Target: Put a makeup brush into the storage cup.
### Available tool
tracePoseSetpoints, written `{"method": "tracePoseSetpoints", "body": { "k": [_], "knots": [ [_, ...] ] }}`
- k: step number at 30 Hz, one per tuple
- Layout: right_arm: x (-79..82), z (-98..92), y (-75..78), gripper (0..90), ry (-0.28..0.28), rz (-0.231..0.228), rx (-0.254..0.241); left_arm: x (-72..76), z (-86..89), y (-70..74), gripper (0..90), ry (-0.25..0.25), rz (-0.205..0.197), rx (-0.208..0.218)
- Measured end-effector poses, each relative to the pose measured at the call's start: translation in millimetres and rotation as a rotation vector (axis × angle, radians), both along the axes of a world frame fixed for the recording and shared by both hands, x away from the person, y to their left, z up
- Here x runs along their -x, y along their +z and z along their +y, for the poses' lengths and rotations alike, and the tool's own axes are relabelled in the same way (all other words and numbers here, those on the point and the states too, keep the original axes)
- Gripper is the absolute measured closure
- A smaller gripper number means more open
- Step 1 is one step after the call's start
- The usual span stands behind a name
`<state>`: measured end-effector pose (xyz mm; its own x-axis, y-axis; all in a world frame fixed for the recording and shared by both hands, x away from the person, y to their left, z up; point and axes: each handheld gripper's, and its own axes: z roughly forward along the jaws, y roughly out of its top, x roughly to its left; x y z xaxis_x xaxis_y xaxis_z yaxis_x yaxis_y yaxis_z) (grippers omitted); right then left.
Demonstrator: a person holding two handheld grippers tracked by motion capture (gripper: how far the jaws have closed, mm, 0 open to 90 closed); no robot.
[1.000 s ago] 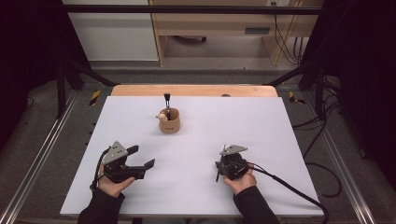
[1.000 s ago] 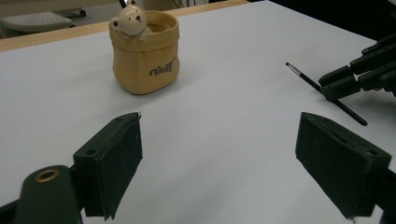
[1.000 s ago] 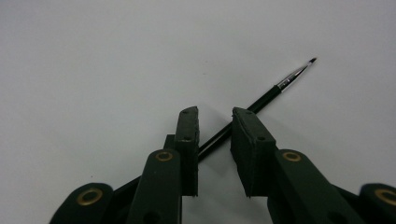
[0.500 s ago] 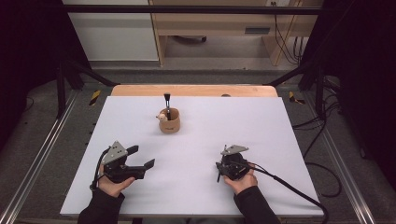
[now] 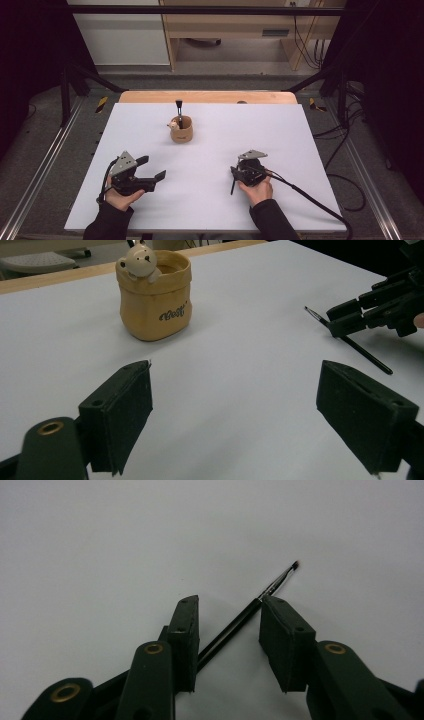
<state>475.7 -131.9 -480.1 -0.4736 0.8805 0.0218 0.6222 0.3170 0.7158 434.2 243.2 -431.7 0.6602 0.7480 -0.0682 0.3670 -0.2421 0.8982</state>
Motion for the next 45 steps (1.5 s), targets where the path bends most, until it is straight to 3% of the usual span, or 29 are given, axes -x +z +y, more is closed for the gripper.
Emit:
{"method": "tracePoseSetpoints", "body": {
  "k": [8, 22, 27, 32, 35, 45],
  "knots": [
    [1.6, 0.9, -1.0, 69.5, 0.015, -0.022, 0.020, 0.1, -0.5, 0.0, 14.1, -0.001, 0.002, 0.002],
    [1.1, 1.2, 1.1, 81.2, 0.064, -0.009, 0.000, 0.0, -0.7, -0.2, 14.2, -0.003, 0.003, 0.001],
    [0.0, 0.0, 0.5, 78.7, 0.068, -0.005, 0.002, 0.2, -0.7, 0.0, 14.2, -0.004, 0.003, 0.002],
    [2.2, 0.5, 1.5, 70.7, 0.060, 0.006, 0.004, 0.4, -0.2, 0.5, 14.2, -0.005, 0.003, 0.004],
    [4.9, -0.5, 1.6, 66.7, 0.073, -0.008, 0.031, 0.7, 0.1, 1.0, 14.2, -0.005, 0.002, 0.007],
    [16.9, 2.7, 2.5, 68.1, 0.076, 0.008, 0.039, 1.1, 1.3, 2.7, 13.8, -0.013, -0.006, 0.005]
  ]
}}
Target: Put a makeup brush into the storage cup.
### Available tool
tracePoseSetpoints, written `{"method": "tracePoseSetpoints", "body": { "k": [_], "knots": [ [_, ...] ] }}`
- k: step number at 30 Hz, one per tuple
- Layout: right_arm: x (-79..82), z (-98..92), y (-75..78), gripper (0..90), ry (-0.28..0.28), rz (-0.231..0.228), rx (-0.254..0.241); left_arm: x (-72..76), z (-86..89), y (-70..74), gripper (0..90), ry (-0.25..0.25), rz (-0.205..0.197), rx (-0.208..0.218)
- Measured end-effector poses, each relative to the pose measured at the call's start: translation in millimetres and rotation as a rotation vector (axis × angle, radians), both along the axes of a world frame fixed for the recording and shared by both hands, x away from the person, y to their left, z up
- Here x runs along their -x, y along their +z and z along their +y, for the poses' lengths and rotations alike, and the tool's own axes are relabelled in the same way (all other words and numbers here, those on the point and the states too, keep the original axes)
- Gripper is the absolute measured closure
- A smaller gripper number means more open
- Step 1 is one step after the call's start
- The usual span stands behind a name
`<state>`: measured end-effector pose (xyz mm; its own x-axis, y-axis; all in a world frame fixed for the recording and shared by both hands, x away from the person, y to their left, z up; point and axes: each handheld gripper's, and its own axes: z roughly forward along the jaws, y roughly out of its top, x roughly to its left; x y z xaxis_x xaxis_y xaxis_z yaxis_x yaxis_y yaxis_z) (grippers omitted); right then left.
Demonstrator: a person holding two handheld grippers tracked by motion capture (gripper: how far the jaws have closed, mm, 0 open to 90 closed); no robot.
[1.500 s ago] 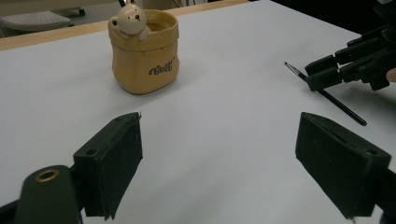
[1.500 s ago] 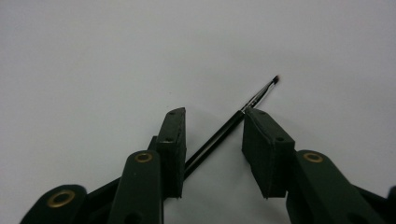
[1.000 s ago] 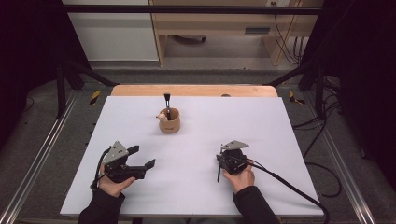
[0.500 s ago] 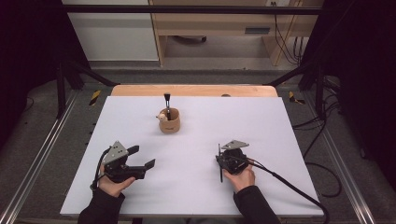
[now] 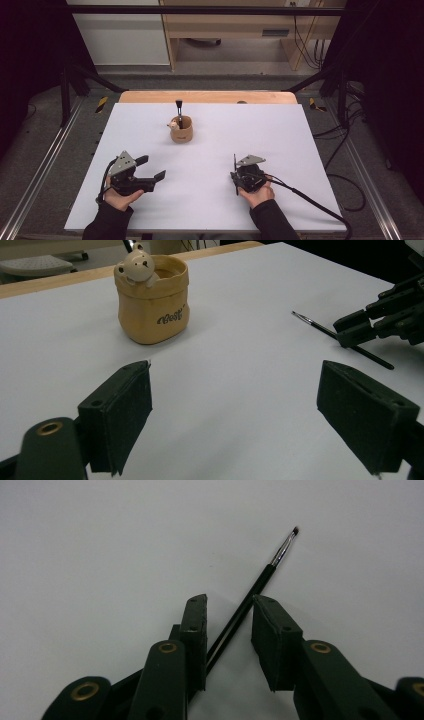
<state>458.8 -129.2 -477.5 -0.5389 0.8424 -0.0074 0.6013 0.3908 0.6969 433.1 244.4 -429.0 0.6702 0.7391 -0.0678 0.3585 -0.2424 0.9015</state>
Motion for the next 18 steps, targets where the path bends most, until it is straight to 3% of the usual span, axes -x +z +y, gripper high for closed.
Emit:
{"method": "tracePoseSetpoints", "body": {
  "k": [8, 18],
  "knots": [
    [-0.2, -1.0, 0.4, 77.9, 0.003, 0.004, 0.006, 0.7, -0.6, 1.3, 13.3, -0.006, -0.004, -0.002],
    [-0.1, -4.6, 4.7, 82.3, -0.016, 0.034, -0.006, 1.1, -1.5, 1.2, 13.2, -0.008, -0.001, -0.002]
  ]
}}
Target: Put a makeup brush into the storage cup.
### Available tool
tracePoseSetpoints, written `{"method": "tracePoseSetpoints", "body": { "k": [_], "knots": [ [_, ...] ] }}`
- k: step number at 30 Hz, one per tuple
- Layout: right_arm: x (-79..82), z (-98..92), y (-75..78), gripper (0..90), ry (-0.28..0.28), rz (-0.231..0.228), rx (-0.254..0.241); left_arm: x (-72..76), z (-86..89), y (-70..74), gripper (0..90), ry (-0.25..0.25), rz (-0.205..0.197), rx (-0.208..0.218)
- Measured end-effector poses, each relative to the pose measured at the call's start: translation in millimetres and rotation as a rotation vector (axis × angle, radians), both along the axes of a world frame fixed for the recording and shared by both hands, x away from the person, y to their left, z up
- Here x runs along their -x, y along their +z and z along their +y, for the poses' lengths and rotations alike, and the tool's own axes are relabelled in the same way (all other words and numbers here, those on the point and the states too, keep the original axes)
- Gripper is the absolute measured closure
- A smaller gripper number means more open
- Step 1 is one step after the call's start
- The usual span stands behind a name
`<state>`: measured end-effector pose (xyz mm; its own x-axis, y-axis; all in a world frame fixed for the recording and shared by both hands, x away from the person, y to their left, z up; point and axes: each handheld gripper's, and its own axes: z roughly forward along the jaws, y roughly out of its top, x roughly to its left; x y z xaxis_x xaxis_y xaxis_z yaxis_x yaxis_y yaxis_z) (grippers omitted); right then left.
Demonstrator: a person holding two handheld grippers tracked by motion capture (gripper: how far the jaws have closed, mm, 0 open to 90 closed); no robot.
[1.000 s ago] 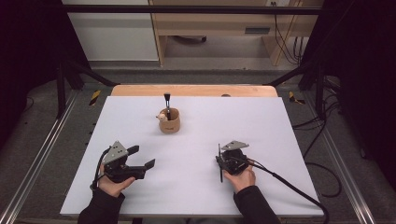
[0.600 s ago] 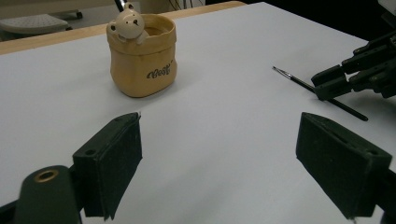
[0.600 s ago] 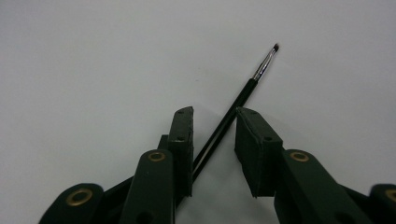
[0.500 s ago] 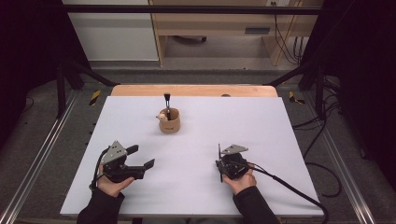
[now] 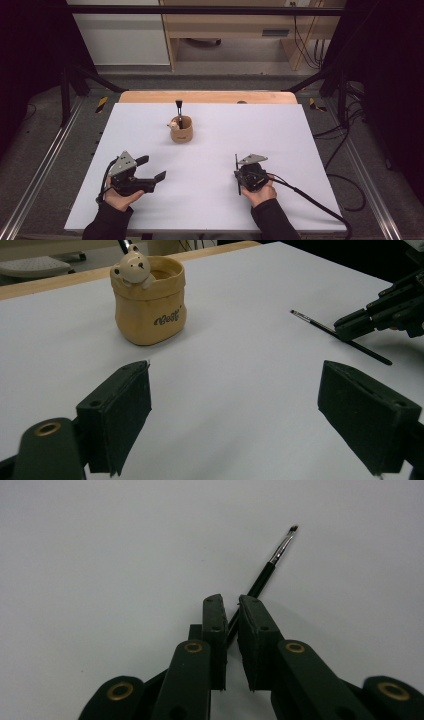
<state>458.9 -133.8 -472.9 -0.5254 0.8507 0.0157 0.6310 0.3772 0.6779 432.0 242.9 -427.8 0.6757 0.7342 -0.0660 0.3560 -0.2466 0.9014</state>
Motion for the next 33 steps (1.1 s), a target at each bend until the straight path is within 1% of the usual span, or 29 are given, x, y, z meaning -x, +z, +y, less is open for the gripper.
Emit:
{"method": "tracePoseSetpoints", "body": {
  "k": [1, 3, 4, 9, 12, 14, 15, 18, 21, 24, 25, 29, 33],
  "knots": [
    [-0.2, -1.5, 0.3, 82.2, 0.002, 0.003, 0.004, -0.1, 0.2, 0.1, 13.2, -0.001, -0.002, -0.002],
    [-1.3, -3.7, -0.9, 81.3, 0.002, -0.014, 0.028, -0.1, 0.4, 0.2, 13.2, -0.001, -0.002, -0.001],
    [-1.2, -4.2, -0.8, 80.6, -0.004, -0.011, 0.037, -0.1, 0.5, 0.2, 13.2, -0.001, -0.001, -0.001],
    [-0.9, -4.2, -1.6, 80.2, -0.011, -0.011, 0.036, 0.0, 0.4, 0.3, 13.3, 0.000, -0.002, -0.001],
    [-1.1, -4.8, -0.6, 81.9, -0.008, -0.005, 0.040, -0.1, 0.4, 0.3, 13.3, 0.000, -0.001, -0.001],
    [-0.7, -5.4, 0.8, 83.7, -0.014, -0.005, 0.053, -0.1, 0.4, 0.2, 13.3, 0.000, -0.001, -0.001],
    [-1.3, -6.6, 0.7, 84.0, -0.009, -0.009, 0.060, -0.1, 0.4, 0.2, 13.3, 0.000, -0.001, 0.000],
    [-1.9, -8.4, 1.1, 84.2, -0.007, -0.004, 0.061, -0.1, 0.2, 0.1, 13.3, 0.000, 0.000, -0.001],
    [-2.3, -9.5, 1.1, 84.0, -0.003, -0.007, 0.074, -0.2, 0.2, 0.0, 13.3, 0.000, -0.001, -0.001],
    [-2.4, -9.7, 0.0, 81.7, -0.011, -0.004, 0.065, 0.0, 0.0, -0.1, 13.3, 0.001, 0.002, 0.002],
    [-2.6, -10.0, -0.2, 81.0, -0.013, -0.008, 0.068, -0.1, -0.1, -0.2, 13.3, 0.001, 0.002, 0.002],
    [-1.9, -9.5, -0.2, 82.1, -0.027, -0.001, 0.058, 0.0, -0.6, -0.5, 13.3, 0.000, 0.004, 0.000],
    [-2.2, -9.7, -0.5, 83.9, -0.023, -0.005, 0.057, 0.0, -0.6, -0.6, 13.3, 0.000, 0.003, 0.000]
  ]
}}
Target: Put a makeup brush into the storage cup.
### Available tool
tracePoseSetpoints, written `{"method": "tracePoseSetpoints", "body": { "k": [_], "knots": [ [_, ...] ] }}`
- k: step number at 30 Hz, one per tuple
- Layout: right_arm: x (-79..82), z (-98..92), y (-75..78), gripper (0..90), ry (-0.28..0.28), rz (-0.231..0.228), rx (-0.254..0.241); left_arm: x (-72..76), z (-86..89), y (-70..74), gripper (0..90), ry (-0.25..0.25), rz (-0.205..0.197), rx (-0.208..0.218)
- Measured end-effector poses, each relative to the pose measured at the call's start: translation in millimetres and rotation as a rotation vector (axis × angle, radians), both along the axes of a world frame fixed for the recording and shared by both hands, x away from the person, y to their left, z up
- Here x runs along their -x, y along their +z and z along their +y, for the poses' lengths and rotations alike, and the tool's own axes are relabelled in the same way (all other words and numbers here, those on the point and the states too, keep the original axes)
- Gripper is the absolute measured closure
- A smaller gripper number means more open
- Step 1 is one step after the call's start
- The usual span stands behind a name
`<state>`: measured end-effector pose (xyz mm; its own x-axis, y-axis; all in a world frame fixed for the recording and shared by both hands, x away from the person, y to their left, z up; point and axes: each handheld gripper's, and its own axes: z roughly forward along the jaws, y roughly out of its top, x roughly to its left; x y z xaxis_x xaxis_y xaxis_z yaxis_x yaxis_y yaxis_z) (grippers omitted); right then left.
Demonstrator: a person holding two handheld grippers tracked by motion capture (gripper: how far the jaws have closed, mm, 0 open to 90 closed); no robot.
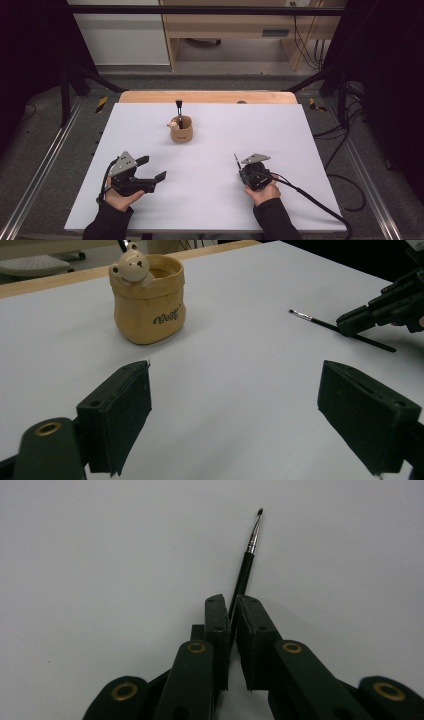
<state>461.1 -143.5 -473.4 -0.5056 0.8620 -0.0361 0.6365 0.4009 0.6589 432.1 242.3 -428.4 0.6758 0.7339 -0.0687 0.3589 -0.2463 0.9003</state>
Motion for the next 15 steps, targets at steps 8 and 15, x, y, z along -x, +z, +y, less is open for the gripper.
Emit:
{"method": "tracePoseSetpoints", "body": {
  "k": [8, 15],
  "knots": [
    [-2.4, -4.9, 1.7, 85.3, 0.024, 0.019, -0.006, -0.1, 0.3, 0.0, 13.3, 0.000, 0.000, 0.002],
    [-3.4, -7.6, 2.8, 85.1, 0.024, 0.035, -0.008, -0.3, 0.1, -0.4, 13.3, 0.000, 0.002, -0.001]
  ]
}}
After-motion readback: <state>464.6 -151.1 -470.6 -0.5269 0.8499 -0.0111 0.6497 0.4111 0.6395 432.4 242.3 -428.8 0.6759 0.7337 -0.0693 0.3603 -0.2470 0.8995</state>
